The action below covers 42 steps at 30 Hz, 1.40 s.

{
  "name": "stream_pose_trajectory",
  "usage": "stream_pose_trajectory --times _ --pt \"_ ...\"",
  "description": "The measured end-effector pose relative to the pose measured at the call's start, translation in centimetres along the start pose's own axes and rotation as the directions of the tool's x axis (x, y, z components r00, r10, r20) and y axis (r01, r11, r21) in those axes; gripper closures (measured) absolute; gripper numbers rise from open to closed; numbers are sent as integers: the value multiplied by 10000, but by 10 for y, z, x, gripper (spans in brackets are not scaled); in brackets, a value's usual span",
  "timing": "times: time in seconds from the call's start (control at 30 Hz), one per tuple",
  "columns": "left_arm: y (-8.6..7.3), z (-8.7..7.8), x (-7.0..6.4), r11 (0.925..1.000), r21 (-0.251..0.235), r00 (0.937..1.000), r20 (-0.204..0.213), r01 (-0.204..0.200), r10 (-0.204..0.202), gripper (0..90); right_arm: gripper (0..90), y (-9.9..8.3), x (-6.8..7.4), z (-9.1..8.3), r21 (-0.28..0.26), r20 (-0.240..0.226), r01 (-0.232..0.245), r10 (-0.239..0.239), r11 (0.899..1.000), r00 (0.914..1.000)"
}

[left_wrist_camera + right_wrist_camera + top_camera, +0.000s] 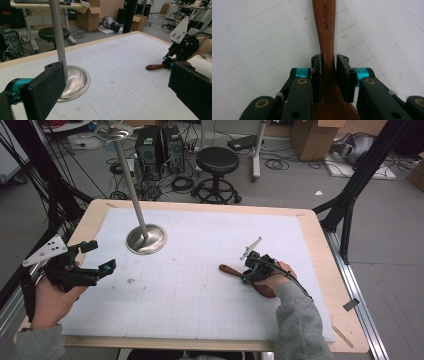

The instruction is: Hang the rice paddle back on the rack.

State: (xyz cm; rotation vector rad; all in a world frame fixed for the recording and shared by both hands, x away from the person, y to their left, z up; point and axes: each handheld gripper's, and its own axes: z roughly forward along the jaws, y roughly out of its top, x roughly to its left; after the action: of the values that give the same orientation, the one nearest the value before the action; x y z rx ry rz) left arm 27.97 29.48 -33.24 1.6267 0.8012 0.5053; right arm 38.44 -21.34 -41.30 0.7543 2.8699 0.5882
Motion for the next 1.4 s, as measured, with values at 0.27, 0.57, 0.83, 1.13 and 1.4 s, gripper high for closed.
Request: stream_pose_trajectory --times 0.27,0.57,0.83,1.13,1.4 --pt "1 -1 1 10000 -60 10000 -4 21 -21 17 759 -2 -2 -2 -268 130 -76 80 9996 9999" --pt "2 0 1 10000 -31 10000 8 18 -18 17 762 -3 -1 -18 -1231 137 -117 135 9923 9998" --pt "3 -1 1 10000 -88 10000 10 20 -20 17 764 -4 0 -32 -2116 240 -175 231 9772 9994" --pt "5 -2 1 9998 -177 10000 -11 54 -54 17 767 -6 2 -48 -3198 162 -172 236 9473 9996" --pt "5 -4 2 9997 -245 10000 -24 26 -27 17 768 -8 3 -58 -3909 154 -270 359 9200 9992"
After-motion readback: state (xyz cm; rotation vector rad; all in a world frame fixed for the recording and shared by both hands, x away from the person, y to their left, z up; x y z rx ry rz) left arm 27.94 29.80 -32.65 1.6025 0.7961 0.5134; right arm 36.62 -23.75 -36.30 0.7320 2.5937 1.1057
